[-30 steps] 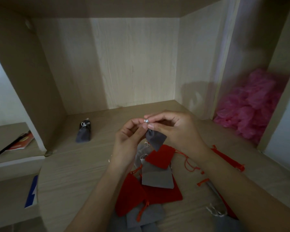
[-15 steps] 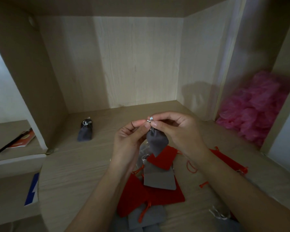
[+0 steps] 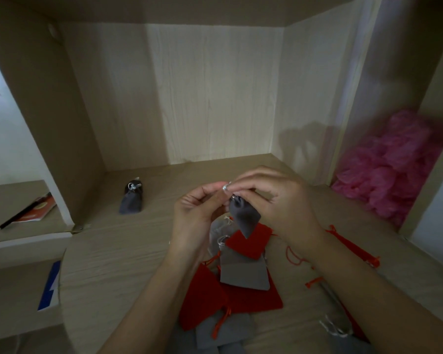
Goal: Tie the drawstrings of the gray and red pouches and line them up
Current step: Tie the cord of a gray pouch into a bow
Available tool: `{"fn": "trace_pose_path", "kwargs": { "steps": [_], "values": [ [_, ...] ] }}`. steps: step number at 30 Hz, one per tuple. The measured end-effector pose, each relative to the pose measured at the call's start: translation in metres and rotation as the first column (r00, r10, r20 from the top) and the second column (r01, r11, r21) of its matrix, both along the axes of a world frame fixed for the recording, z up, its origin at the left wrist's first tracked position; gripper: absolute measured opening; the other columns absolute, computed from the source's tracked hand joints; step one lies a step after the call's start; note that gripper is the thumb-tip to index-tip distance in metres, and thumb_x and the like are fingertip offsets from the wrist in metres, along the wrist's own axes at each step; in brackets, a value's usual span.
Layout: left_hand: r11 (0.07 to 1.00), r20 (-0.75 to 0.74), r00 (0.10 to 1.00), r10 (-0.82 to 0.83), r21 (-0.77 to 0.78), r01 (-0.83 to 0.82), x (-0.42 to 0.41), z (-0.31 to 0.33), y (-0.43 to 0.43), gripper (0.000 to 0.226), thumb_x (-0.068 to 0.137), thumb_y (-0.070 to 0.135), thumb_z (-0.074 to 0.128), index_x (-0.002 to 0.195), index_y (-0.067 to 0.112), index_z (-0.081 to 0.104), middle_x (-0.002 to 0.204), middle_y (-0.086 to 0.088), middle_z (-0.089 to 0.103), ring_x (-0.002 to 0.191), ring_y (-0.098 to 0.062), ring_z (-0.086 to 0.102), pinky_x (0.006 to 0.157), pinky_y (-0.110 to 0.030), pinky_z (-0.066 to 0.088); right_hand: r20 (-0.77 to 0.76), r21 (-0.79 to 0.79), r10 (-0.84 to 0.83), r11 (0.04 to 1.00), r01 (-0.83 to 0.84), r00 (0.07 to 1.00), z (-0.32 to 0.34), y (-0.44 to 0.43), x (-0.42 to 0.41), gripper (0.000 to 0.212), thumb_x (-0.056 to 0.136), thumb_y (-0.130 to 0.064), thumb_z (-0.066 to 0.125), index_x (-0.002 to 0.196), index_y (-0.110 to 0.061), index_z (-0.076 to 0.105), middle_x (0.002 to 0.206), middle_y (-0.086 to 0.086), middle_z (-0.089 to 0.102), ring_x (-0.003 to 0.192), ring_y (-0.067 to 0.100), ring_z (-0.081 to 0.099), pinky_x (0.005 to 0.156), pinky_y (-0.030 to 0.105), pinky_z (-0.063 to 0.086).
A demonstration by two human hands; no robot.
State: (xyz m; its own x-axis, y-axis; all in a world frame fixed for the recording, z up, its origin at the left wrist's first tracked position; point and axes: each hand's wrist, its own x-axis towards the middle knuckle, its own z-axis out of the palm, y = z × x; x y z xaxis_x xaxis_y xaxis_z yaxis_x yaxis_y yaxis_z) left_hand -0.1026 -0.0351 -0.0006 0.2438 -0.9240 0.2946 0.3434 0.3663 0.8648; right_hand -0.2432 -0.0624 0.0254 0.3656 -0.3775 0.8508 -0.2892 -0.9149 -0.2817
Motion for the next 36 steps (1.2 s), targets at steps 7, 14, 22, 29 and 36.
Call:
{"fn": "trace_pose_path", "kwargs": {
  "steps": [7, 14, 22, 29, 36],
  "values": [
    [1.0, -0.085, 0.996, -0.011, -0.012, 0.01, -0.003, 0.0, 0.0, 0.013, 0.065, 0.012, 0.065, 0.077, 0.009, 0.071, 0.073, -0.005, 0.071, 0.067, -0.011, 0.065, 0.061, -0.019, 0.053, -0.018, -0.221, -0.085, 0.972, 0.079, 0.996, -0.005, 0.002, 0.006, 0.01, 0.083, 0.001, 0.066, 0.079, -0.006, 0.071, 0.085, 0.001, 0.071, 0.082, 0.012, 0.063, 0.077, 0.02, 0.048],
    [0.998, -0.023, 0.999, -0.049, -0.036, 0.048, 0.003, -0.001, -0.003, 0.023, 0.069, 0.01, 0.067, 0.089, 0.001, 0.069, 0.08, -0.011, 0.071, 0.074, -0.017, 0.066, 0.069, -0.023, 0.054, 0.051, -0.088, -0.144, 0.985, 0.148, 0.988, 0.002, 0.01, 0.005, 0.016, 0.079, -0.008, 0.073, 0.074, -0.011, 0.058, 0.073, 0.0, 0.067, 0.067, 0.007, 0.058, 0.062, 0.017, 0.046],
    [0.997, -0.048, 0.997, -0.058, -0.054, 0.056, 0.0, -0.002, -0.003, 0.023, 0.07, 0.009, 0.067, 0.091, 0.001, 0.07, 0.082, -0.015, 0.069, 0.077, -0.021, 0.064, 0.072, -0.025, 0.055, 0.083, 0.135, -0.057, 0.99, 0.045, 0.995, 0.005, 0.009, 0.005, 0.02, 0.08, -0.007, 0.072, 0.099, -0.011, 0.069, 0.083, -0.008, 0.064, 0.081, -0.001, 0.06, 0.076, 0.009, 0.046],
    [0.997, 0.013, 0.999, -0.049, -0.067, 0.05, 0.004, -0.001, -0.001, 0.014, 0.069, 0.008, 0.067, 0.08, 0.01, 0.075, 0.076, -0.01, 0.07, 0.073, -0.018, 0.065, 0.07, -0.023, 0.054, 0.145, 0.293, 0.027, 0.954, -0.069, 0.989, 0.006, 0.006, 0.003, 0.023, 0.078, -0.007, 0.074, 0.099, -0.018, 0.074, 0.084, -0.006, 0.067, 0.08, 0.008, 0.065, 0.073, 0.018, 0.052],
    [0.996, 0.006, 0.998, -0.062, -0.065, 0.062, 0.002, 0.002, 0.0, 0.011, 0.066, 0.008, 0.066, 0.072, 0.014, 0.074, 0.067, -0.003, 0.069, 0.063, -0.012, 0.062, 0.065, -0.02, 0.053, 0.154, 0.309, 0.103, 0.939, -0.148, 0.983, 0.01, 0.004, -0.001, 0.013, 0.075, -0.004, 0.072, 0.08, -0.017, 0.072, 0.079, -0.009, 0.067, 0.077, 0.008, 0.064, 0.07, 0.017, 0.049]
  ]
}}
